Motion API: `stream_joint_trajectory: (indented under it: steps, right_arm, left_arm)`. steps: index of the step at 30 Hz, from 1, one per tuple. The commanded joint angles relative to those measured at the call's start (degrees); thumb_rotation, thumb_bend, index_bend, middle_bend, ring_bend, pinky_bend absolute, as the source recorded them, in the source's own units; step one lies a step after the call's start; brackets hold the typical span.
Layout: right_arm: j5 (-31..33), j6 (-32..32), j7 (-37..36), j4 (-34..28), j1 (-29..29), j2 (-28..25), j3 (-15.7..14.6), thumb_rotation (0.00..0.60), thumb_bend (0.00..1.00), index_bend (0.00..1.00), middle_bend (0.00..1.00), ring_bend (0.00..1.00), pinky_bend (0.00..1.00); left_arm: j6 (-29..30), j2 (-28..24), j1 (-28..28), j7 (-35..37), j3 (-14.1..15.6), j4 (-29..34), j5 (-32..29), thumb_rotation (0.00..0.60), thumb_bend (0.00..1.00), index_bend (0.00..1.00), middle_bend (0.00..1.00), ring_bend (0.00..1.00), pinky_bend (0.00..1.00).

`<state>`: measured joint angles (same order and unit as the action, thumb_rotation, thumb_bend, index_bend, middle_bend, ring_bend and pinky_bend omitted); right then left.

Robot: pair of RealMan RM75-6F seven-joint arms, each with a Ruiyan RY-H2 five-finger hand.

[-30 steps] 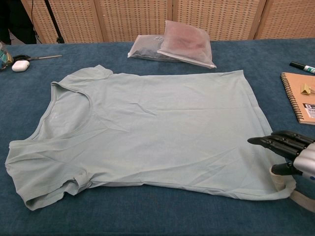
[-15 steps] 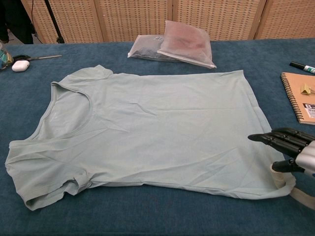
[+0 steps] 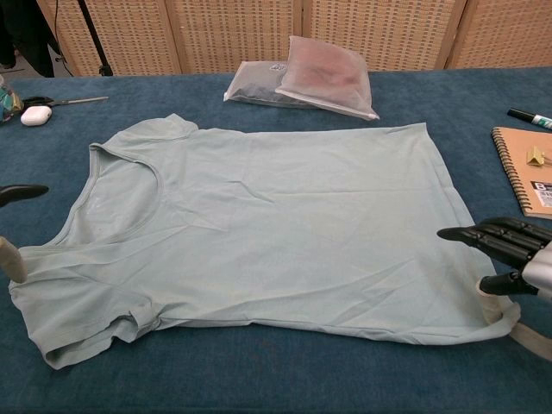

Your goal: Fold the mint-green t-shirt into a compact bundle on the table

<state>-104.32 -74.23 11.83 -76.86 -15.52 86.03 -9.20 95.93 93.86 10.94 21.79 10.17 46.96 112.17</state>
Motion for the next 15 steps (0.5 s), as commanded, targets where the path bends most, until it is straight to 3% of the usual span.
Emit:
stream_joint_trajectory:
  steps: [1, 15]
  right_arm:
    - [0.12, -0.02, -0.03, -0.12, -0.01, -0.08, 0.04, 0.6, 0.64, 0.57, 0.0, 0.0, 0.0]
    - [0.65, 0.26, 0.17, -0.5, -0.13, -0.35, 0.07, 0.6, 0.67, 0.57, 0.0, 0.0, 0.0]
  left_arm:
    - [-0.25, 2.18, 0.59, 1.32, 0.82, -2.41, 0.2, 0.6, 0.21, 0.49, 0.0, 0.0, 0.0]
    - [-1.64, 6.53, 1.22, 3.11, 2.8, -8.36, -0.82, 0.6, 0.22, 0.54, 0.0, 0.0, 0.0]
